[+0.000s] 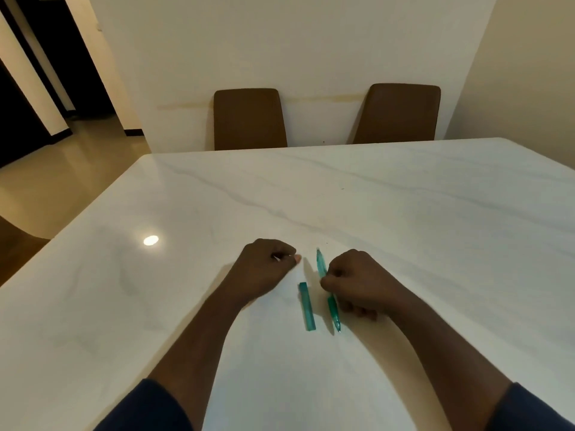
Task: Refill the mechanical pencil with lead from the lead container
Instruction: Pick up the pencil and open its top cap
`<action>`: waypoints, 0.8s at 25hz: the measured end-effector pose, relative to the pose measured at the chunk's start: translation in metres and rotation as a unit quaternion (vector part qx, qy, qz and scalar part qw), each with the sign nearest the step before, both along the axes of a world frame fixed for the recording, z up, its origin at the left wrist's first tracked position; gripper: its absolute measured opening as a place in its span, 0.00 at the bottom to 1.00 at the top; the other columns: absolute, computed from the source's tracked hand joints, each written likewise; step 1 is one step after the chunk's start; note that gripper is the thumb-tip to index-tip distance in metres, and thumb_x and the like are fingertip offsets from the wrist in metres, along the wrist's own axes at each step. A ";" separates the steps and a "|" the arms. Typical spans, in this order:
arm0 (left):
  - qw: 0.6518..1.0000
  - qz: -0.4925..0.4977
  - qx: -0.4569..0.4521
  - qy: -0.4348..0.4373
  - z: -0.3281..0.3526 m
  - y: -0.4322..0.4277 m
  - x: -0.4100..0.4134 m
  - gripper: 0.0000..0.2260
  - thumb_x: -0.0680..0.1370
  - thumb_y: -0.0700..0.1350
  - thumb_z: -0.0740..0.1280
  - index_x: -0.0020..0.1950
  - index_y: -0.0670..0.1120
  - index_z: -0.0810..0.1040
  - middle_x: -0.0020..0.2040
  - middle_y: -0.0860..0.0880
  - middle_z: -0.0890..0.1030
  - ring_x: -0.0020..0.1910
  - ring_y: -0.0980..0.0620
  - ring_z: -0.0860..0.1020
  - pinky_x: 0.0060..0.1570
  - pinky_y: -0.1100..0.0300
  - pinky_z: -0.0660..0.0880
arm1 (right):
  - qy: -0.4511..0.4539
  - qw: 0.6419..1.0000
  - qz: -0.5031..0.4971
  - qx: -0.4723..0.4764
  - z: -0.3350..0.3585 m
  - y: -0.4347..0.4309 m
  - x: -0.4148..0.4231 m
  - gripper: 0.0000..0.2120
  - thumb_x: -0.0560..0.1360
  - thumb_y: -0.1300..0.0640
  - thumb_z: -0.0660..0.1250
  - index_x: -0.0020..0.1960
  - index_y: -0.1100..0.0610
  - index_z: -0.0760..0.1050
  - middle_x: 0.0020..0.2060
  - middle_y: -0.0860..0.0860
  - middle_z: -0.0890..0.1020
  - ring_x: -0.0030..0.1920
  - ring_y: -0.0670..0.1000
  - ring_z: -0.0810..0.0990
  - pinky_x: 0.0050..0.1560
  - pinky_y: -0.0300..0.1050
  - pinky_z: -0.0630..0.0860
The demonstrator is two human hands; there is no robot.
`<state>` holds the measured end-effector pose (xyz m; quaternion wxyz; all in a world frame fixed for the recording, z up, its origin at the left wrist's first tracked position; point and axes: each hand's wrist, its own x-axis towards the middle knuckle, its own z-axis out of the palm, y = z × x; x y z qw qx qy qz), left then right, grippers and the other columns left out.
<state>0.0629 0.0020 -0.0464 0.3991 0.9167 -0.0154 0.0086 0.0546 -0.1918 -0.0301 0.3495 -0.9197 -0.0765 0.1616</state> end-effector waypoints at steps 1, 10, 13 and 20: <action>0.998 0.026 -0.046 -0.030 -0.003 -0.002 0.005 0.11 0.76 0.52 0.68 0.54 0.49 0.83 0.50 0.54 0.84 0.48 0.59 0.80 0.55 0.59 0.76 | -0.019 0.999 -0.005 0.031 -0.003 -0.001 0.003 0.11 0.73 0.56 0.65 0.34 0.59 0.76 0.23 0.54 0.77 0.18 0.50 0.72 0.21 0.40 0.71; 0.929 -0.014 -0.370 -0.013 0.003 -0.015 0.004 0.08 0.77 0.43 0.68 0.50 0.42 0.85 0.37 0.48 0.84 0.35 0.53 0.80 0.36 0.60 0.78 | -0.206 0.971 0.059 0.107 -0.022 0.013 0.008 0.11 0.69 0.55 0.67 0.29 0.57 0.72 0.23 0.51 0.72 0.24 0.46 0.70 0.26 0.42 0.69; 0.919 0.014 -0.394 -0.019 0.007 -0.017 0.001 0.06 0.76 0.41 0.68 0.45 0.45 0.86 0.37 0.47 0.84 0.36 0.53 0.81 0.37 0.60 0.78 | -0.213 0.967 0.077 0.116 -0.017 0.013 0.006 0.10 0.69 0.55 0.68 0.30 0.57 0.75 0.23 0.50 0.73 0.23 0.45 0.70 0.26 0.42 0.69; 0.907 0.123 -0.402 -0.014 0.020 -0.004 0.002 0.05 0.75 0.39 0.70 0.42 0.46 0.85 0.36 0.49 0.85 0.34 0.54 0.81 0.37 0.64 0.80 | -0.172 0.976 0.055 0.125 -0.009 0.001 0.003 0.10 0.70 0.58 0.70 0.31 0.56 0.76 0.21 0.47 0.74 0.22 0.45 0.72 0.25 0.39 0.71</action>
